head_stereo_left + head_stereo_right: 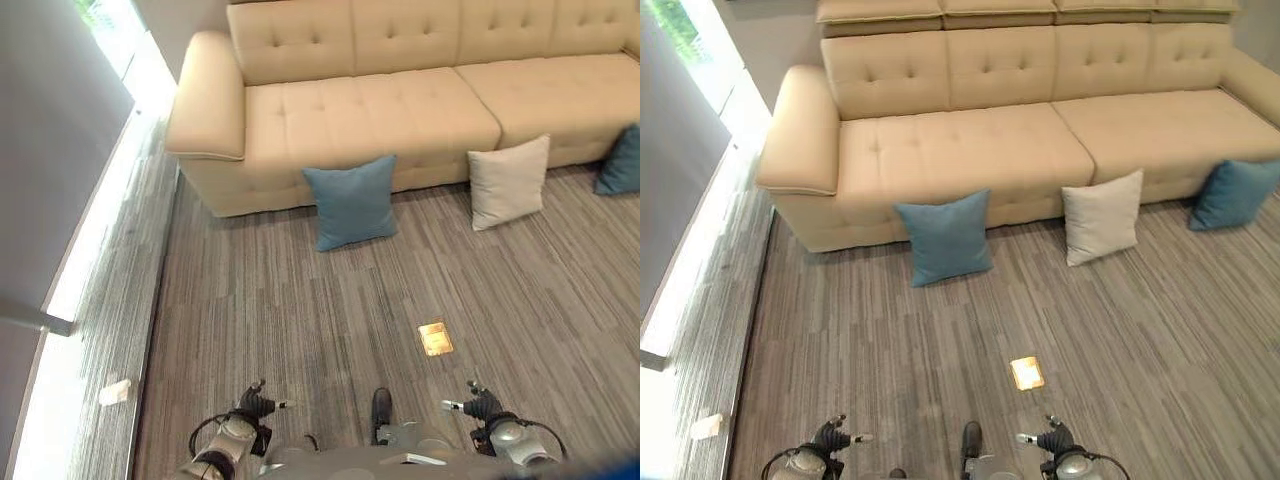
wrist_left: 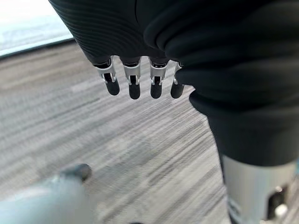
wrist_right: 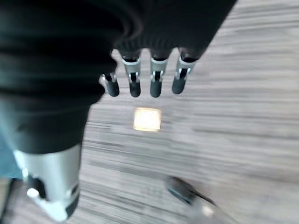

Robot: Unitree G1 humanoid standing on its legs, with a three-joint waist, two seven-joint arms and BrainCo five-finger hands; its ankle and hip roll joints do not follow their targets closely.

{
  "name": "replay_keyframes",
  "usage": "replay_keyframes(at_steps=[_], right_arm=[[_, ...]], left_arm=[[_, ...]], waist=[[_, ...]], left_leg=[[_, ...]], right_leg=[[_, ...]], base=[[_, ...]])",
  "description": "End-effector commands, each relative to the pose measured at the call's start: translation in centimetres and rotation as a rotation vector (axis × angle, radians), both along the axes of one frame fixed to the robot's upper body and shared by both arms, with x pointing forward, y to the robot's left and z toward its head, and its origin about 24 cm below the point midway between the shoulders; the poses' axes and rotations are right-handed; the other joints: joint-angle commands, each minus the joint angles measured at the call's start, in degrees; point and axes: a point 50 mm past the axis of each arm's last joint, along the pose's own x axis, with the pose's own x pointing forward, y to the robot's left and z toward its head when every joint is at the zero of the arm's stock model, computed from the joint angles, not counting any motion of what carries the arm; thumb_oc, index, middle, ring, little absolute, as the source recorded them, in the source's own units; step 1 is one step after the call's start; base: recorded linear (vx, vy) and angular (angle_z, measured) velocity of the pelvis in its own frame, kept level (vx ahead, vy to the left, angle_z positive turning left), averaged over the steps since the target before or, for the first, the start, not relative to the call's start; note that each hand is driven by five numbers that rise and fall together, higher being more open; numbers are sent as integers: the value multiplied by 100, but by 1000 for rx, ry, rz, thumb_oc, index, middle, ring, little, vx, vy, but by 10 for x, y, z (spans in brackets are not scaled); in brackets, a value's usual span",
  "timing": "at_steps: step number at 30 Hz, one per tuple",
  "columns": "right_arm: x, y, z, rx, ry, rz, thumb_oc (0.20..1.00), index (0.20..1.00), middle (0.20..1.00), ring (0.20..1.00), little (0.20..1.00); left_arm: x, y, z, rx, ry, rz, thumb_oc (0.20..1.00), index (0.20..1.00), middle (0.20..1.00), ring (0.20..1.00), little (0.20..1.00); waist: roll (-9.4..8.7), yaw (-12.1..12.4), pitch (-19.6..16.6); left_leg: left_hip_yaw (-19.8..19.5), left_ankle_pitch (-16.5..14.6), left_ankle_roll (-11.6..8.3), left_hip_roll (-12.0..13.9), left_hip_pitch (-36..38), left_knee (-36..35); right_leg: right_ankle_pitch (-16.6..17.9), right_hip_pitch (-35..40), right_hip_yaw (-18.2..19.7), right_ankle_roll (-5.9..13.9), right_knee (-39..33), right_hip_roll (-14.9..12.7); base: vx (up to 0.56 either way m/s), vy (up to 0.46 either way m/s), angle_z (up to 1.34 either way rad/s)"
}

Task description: Pick up all the scattered cushions and arrange them neatly on the sofa.

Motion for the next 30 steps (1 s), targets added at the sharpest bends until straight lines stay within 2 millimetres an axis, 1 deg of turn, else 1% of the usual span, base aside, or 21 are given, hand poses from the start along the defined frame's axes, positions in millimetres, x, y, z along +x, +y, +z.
replay_keyframes(at_steps=[1,4,5,6,7,9,12,15,16,17,19,20,21,23,24,25,26,27,28,29,30], right_arm=[[3,-13,4,-47,-3,3,1000,1000,1000,1000,1000],[-1,-14,2,-53,11,3,1000,1000,1000,1000,1000],[-3,-15,2,-59,17,6,1000,1000,1000,1000,1000],[-3,-16,2,-62,18,10,1000,1000,1000,1000,1000],[-3,-16,2,-66,21,14,1000,1000,1000,1000,1000],[-3,-15,1,-65,22,13,1000,1000,1000,1000,1000],[-4,-11,0,-50,20,16,1000,1000,1000,1000,1000],[-2,-7,0,-43,19,39,1000,1000,1000,1000,1000],[1,-5,1,-44,17,54,1000,1000,1000,1000,1000],[1,-5,1,-44,17,54,1000,1000,1000,1000,1000],[3,-3,1,-36,17,61,1000,1000,1000,1000,1000],[6,-2,2,-34,13,62,1000,1000,1000,1000,1000],[6,-2,2,-34,13,62,1000,1000,1000,1000,1000],[10,-2,4,-25,-5,55,1000,1000,1000,1000,1000],[10,-2,4,-22,-5,51,1000,1000,1000,1000,1000],[10,-4,4,-26,-4,48,1000,1000,1000,1000,1000],[9,-5,4,-33,-2,40,1000,1000,1000,1000,1000],[10,-6,5,-35,-5,38,1000,1000,1000,1000,1000],[11,-7,5,-38,-7,37,1000,1000,1000,1000,1000],[11,-8,5,-47,-4,36,1000,1000,1000,1000,1000],[12,-9,5,-53,0,39,1000,1000,1000,1000,1000]], left_arm=[[15,0,8,12,-61,-39,1000,1000,1000,1000,1000],[7,0,4,17,-33,-44,1000,1000,1000,1000,1000],[4,0,3,22,-20,-44,1000,1000,1000,1000,1000],[2,1,1,25,-12,-44,1000,1000,1000,1000,1000],[0,2,1,26,-5,-39,1000,1000,1000,1000,1000],[-3,2,0,23,2,-29,1000,1000,1000,1000,1000],[-11,6,-3,27,24,-8,1000,1000,1000,1000,1000],[-16,9,-5,35,47,-8,1000,1000,1000,1000,1000],[-18,9,-5,36,51,-14,1000,1000,1000,1000,1000],[-18,9,-5,36,51,-14,1000,1000,1000,1000,1000],[-15,11,-3,37,42,-16,1000,1000,1000,1000,1000],[-12,13,-2,42,34,-16,1000,1000,1000,1000,1000],[-12,13,-2,42,34,-16,1000,1000,1000,1000,1000],[-11,17,-1,55,34,-25,1000,1000,1000,1000,1000],[-12,18,-1,59,38,-24,1000,1000,1000,1000,1000],[-14,19,-1,61,45,-28,1000,1000,1000,1000,1000],[-14,18,-2,65,54,-38,1000,1000,1000,1000,1000],[-14,18,-2,64,58,-44,1000,1000,1000,1000,1000],[-14,17,-3,64,60,-48,1000,1000,1000,1000,1000],[-14,16,-3,64,66,-54,1000,1000,1000,1000,1000],[-15,17,-3,66,68,-51,1000,1000,1000,1000,1000]], waist=[[41,-116,343],[2,-53,298],[8,-28,265],[19,6,258],[60,52,250],[113,118,242],[109,152,142],[90,181,38],[80,212,-37],[78,215,-36],[115,225,-55],[176,208,-12],[173,212,-15],[240,160,24],[290,126,42],[328,90,60],[407,15,79],[423,-17,98],[425,-47,118],[407,-97,164],[386,-150,201]], left_leg=[[333,351,495,-80,444,-979],[432,52,637,-212,289,-1597],[442,25,664,-242,223,-1882],[419,106,668,-268,165,-2153],[360,287,644,-265,115,-2491],[352,588,583,-215,-12,-2853],[317,595,639,-280,134,-2988],[351,483,726,-391,369,-3148],[382,359,819,-471,497,-3182],[385,358,820,-472,500,-3183],[411,222,959,-573,708,-3277],[420,174,1061,-624,833,-3350],[425,175,1063,-627,831,-3352],[418,150,1110,-647,980,-3485],[398,135,1116,-632,1088,-3547],[372,123,1110,-622,1180,-3604],[340,72,1086,-603,1351,-3688],[329,30,1070,-594,1412,-3705],[325,-17,1062,-595,1467,-3700],[301,-119,1041,-620,1600,-3681],[275,-202,1008,-636,1731,-3666]], right_leg=[[-701,238,336,607,465,-128],[-794,381,357,658,369,-134],[-838,431,357,689,352,-118],[-895,501,376,710,341,-105],[-955,571,402,722,335,-55],[-1096,720,458,737,377,20],[-1164,806,534,764,505,-4],[-1180,821,606,857,670,-89],[-1168,798,615,957,818,-185],[-1171,799,618,958,822,-187],[-997,545,614,1149,1429,-325],[-706,223,601,1323,2092,-442],[-712,211,607,1326,2106,-446],[-484,-45,577,1413,2583,-510],[-433,-172,539,1402,2713,-542],[-461,-266,476,1355,2698,-552],[-567,-434,305,1259,2410,-582],[-632,-481,179,1214,2178,-613],[-610,-530,82,1202,1961,-651],[-436,-608,-52,1228,1401,-713],[-219,-731,-82,1298,973,-729]], base=[[98,-81,5],[162,-11,19],[210,35,6],[224,52,4],[211,58,0],[265,90,-1],[256,120,-21],[237,159,-30],[204,155,-23],[249,215,-17],[192,207,-8],[108,144,0],[111,134,-3],[122,91,8],[173,83,16],[270,60,3],[288,19,-4],[281,-20,-11],[255,-87,-2],[318,-139,1],[365,-190,11]])
